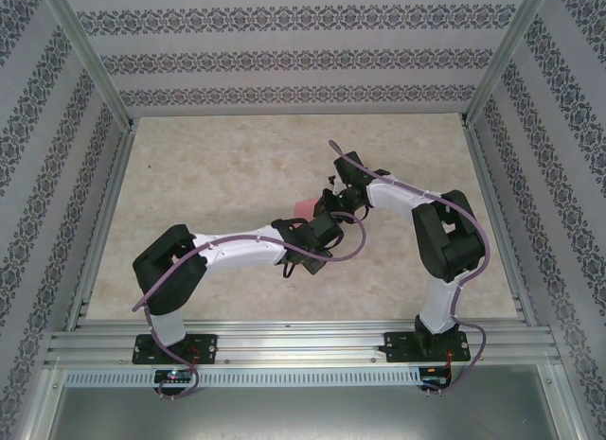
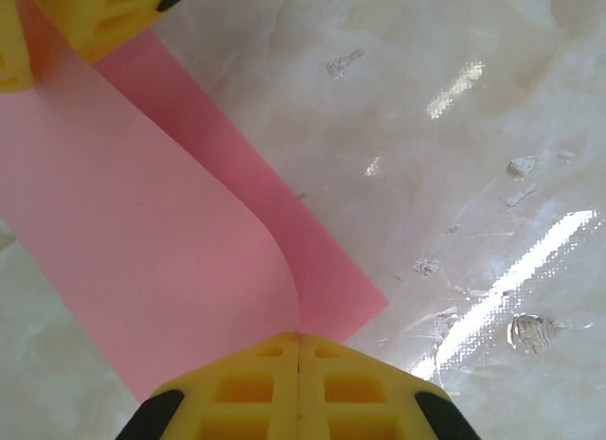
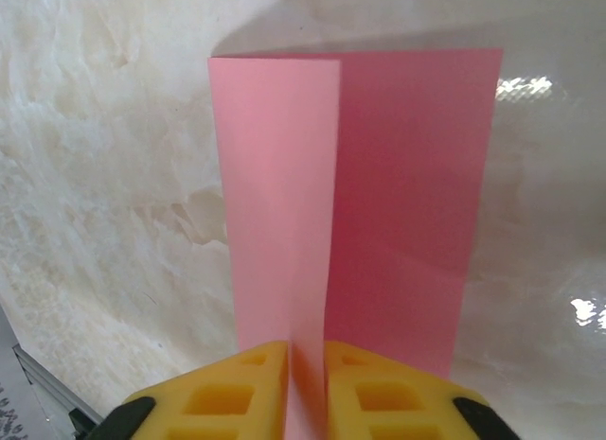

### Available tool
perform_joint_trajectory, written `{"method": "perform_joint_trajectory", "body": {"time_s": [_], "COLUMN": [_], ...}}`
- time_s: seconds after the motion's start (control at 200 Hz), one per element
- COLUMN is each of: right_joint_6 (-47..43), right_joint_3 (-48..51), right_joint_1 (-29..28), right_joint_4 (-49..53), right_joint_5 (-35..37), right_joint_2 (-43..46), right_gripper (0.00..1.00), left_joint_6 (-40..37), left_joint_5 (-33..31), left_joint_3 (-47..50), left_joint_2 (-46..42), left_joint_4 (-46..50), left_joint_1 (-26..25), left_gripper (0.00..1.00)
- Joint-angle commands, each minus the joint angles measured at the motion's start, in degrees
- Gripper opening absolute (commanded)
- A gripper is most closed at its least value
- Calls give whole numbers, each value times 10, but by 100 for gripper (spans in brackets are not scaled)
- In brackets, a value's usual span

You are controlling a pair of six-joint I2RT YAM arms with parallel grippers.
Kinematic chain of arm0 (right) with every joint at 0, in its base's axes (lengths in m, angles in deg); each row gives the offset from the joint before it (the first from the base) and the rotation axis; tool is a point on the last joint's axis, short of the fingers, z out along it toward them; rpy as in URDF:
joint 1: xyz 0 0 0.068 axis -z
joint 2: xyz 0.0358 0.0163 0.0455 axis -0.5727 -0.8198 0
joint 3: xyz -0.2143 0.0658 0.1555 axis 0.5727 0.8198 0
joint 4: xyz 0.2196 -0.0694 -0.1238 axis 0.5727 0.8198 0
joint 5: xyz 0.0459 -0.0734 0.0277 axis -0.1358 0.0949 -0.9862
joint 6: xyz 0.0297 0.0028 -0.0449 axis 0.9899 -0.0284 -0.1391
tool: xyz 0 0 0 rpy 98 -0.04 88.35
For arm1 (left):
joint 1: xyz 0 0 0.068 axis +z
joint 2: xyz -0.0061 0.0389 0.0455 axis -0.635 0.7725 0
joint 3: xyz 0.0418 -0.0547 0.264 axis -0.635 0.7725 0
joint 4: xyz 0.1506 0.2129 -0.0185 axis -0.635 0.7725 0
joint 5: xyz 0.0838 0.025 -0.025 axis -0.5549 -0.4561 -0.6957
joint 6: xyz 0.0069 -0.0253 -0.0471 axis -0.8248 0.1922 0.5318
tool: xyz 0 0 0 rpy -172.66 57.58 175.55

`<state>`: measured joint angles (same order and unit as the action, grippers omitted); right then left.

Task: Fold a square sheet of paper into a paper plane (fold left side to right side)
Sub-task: Fold the triangle a second time at the center of the table.

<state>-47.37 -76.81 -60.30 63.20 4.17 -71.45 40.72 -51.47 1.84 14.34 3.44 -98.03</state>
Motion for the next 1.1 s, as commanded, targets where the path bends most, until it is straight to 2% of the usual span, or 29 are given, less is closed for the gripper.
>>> {"method": "perform_joint_trajectory", "body": {"time_s": [0.0, 0.26, 0.435, 0.585, 0.794, 1.094], "right_joint_6": [-13, -9, -9, -4, 18, 52], "right_joint_3": [-16, 23, 76, 130, 219, 295], "right_joint_1": [4, 23, 38, 40, 33, -24], "right_joint_4": [-3, -33, -50, -75, -122, -190], "right_joint_5": [12, 31, 40, 32, 20, 16], "right_joint_2": [13, 82, 137, 177, 223, 227], "right_gripper": [23, 42, 44, 36, 18, 13], "left_joint_6": [7, 20, 22, 16, 18, 1], "left_joint_5": [20, 76, 113, 138, 162, 181], "left_joint_3": [10, 35, 46, 50, 57, 52], "left_joint_2": [-21, -39, -51, -55, -55, -50], "left_joint_4": [-10, -34, -42, -42, -47, -31], "left_joint_1": [7, 35, 56, 70, 87, 114], "left_gripper": [5, 3, 3, 4, 5, 6]}}
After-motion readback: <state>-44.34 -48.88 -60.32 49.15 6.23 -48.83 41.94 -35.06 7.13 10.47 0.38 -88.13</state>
